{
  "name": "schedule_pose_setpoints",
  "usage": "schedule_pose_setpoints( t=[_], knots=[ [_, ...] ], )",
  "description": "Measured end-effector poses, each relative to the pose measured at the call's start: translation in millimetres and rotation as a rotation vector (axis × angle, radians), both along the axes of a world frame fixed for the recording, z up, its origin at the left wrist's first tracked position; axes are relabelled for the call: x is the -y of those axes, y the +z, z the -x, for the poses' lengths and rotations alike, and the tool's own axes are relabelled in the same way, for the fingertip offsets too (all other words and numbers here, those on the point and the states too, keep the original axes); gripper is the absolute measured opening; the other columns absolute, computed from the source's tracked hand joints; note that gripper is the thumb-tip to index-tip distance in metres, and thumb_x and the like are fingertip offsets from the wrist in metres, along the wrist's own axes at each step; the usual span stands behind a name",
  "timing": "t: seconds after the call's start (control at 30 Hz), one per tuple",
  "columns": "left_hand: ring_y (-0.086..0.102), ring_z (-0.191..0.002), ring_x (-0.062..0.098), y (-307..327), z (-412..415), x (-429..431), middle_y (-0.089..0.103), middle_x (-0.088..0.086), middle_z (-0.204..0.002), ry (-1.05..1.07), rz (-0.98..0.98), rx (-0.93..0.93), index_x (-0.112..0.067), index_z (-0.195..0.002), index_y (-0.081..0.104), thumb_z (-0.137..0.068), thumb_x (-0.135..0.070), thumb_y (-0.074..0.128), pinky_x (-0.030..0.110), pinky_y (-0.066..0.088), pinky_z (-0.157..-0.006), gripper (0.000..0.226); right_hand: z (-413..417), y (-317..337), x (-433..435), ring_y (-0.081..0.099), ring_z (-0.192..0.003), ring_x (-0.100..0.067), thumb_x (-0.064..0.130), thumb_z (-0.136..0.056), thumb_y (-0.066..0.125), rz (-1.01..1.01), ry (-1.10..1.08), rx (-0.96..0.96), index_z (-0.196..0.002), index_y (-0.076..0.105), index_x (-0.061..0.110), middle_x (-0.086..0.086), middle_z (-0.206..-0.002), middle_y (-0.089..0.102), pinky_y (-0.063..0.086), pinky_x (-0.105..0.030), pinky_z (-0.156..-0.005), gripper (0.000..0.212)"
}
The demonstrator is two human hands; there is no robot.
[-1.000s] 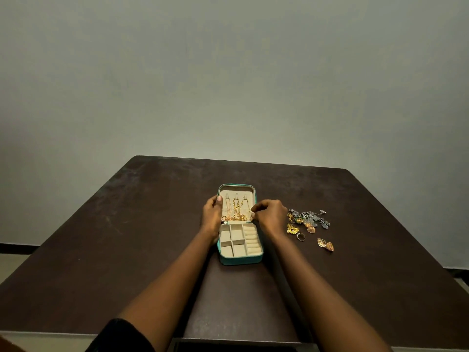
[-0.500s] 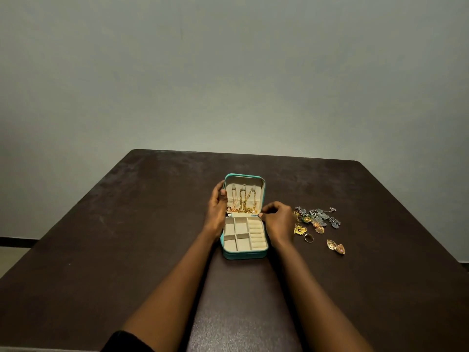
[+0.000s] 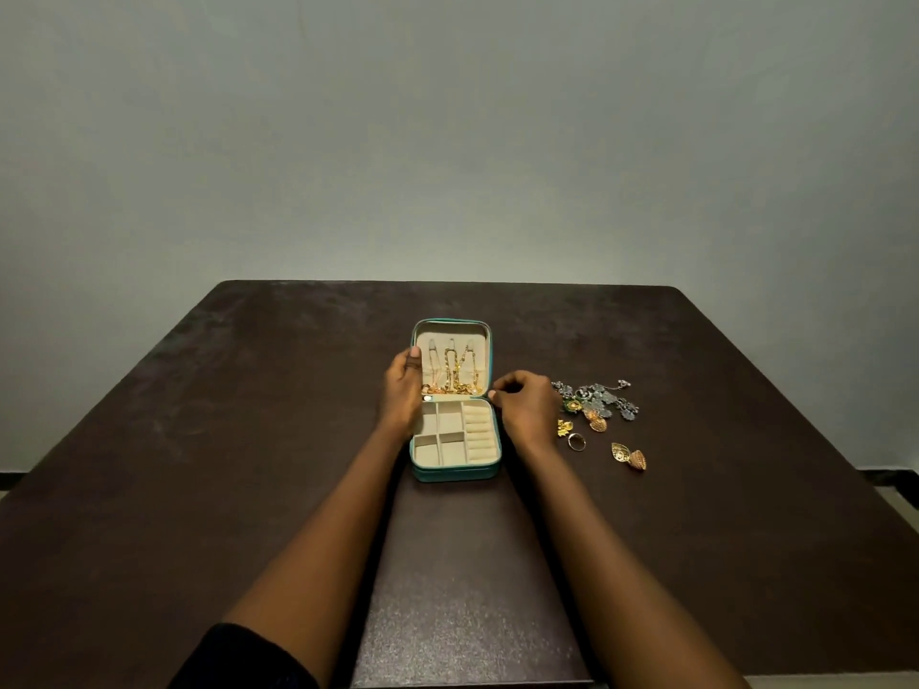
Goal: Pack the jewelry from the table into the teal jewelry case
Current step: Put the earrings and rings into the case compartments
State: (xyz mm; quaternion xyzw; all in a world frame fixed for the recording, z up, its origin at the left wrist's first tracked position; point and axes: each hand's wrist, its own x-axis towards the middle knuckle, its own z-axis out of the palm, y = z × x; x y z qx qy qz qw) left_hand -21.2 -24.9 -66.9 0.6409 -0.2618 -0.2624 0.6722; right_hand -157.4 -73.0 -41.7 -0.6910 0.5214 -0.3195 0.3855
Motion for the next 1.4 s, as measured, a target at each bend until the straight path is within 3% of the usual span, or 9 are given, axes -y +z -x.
schedule_pose_setpoints(
  t=[0.1,0.27,0.4,0.53,0.83,1.0,1.13,1.3,1.4],
  knots=[
    [0.061,-0.091,0.021,-2.8,-1.0,0.6,0.062,0.009,-0.104,-0.016,-0.02,0.037,-0.002,-0.12,0.054,-0.101,-0.031,0.033,0.027,0.05,-0.077,0.041,19.0,9.3,10.7,0.064,-0.093,-0.021,0.008,-0.083,0.065,0.056,0.003,-0.106,-0.092,0.073,0.008,-0.01,-0.097,0.072,0.04,-0.02,-0.071,0.011],
    [0.062,-0.096,0.023,-5.0,-1.7,-0.1,0.063,0.009,-0.106,-0.018,-0.011,0.08,-0.004,-0.12,0.055,-0.101,-0.032,0.033,0.039,0.051,-0.084,0.041,59.6,25.0,29.6,0.065,-0.096,-0.029,0.006,-0.08,0.068,0.142,0.09,-0.362,-0.094,0.074,0.006,-0.017,-0.098,0.07,0.049,-0.028,-0.077,0.015],
    [0.061,-0.092,0.021,-2.4,1.0,-1.5,0.061,0.014,-0.109,-0.022,0.013,0.05,0.0,-0.122,0.053,-0.101,-0.029,0.033,0.028,0.051,-0.078,0.041,79.5,29.5,30.6,0.065,-0.1,-0.027,0.005,-0.079,0.068,0.111,0.118,-0.463,-0.099,0.073,0.009,-0.017,-0.103,0.069,0.047,-0.027,-0.078,0.021],
    [0.061,-0.103,0.027,-2.0,0.6,-4.6,0.063,0.014,-0.114,-0.032,-0.027,0.068,-0.007,-0.122,0.055,-0.1,-0.035,0.033,0.042,0.052,-0.09,0.041,87.9,23.1,27.0,0.064,-0.098,-0.032,0.009,-0.078,0.069,0.096,0.119,-0.572,-0.1,0.07,0.005,-0.019,-0.103,0.068,0.049,-0.031,-0.077,0.022],
    [0.061,-0.103,0.025,-2.9,1.0,-7.4,0.064,0.012,-0.115,-0.019,-0.054,0.112,-0.011,-0.121,0.056,-0.1,-0.038,0.032,0.044,0.049,-0.094,0.042,83.6,15.9,20.8,0.06,-0.104,-0.039,0.012,-0.082,0.066,0.143,0.087,-0.647,-0.103,0.061,-0.001,-0.022,-0.112,0.062,0.048,-0.036,-0.082,0.025],
    [0.058,-0.099,0.02,1.0,4.6,-6.8,0.062,0.01,-0.111,-0.014,-0.033,0.08,-0.005,-0.124,0.053,-0.101,-0.032,0.032,0.031,0.05,-0.08,0.042,79.2,12.1,20.7,0.057,-0.109,-0.039,0.005,-0.085,0.061,0.206,0.093,-0.729,-0.108,0.058,-0.001,-0.021,-0.117,0.059,0.048,-0.038,-0.085,0.024],
    [0.061,-0.102,0.024,-1.2,1.9,-7.1,0.064,0.014,-0.117,-0.009,-0.045,0.075,-0.009,-0.122,0.056,-0.1,-0.036,0.034,0.044,0.05,-0.093,0.042,78.4,13.6,24.2,0.06,-0.106,-0.037,0.009,-0.078,0.069,0.173,0.113,-0.719,-0.106,0.064,0.003,-0.02,-0.111,0.063,0.049,-0.037,-0.087,0.029],
    [0.062,-0.1,0.024,-4.7,-1.1,-5.2,0.065,0.01,-0.111,0.006,-0.085,0.131,-0.011,-0.12,0.058,-0.1,-0.038,0.033,0.046,0.05,-0.093,0.042,79.1,12.0,25.9,0.062,-0.102,-0.035,0.009,-0.078,0.067,0.155,0.08,-0.659,-0.102,0.069,0.009,-0.016,-0.107,0.066,0.052,-0.038,-0.087,0.024],
    [0.063,-0.103,0.027,-8.0,-3.9,-4.4,0.066,0.007,-0.109,-0.004,-0.092,0.14,-0.015,-0.118,0.058,-0.099,-0.041,0.034,0.049,0.05,-0.093,0.041,75.9,15.0,24.4,0.062,-0.1,-0.03,0.009,-0.081,0.066,0.157,0.067,-0.55,-0.099,0.072,0.013,-0.012,-0.101,0.07,0.047,-0.028,-0.081,0.02]
  ],
)
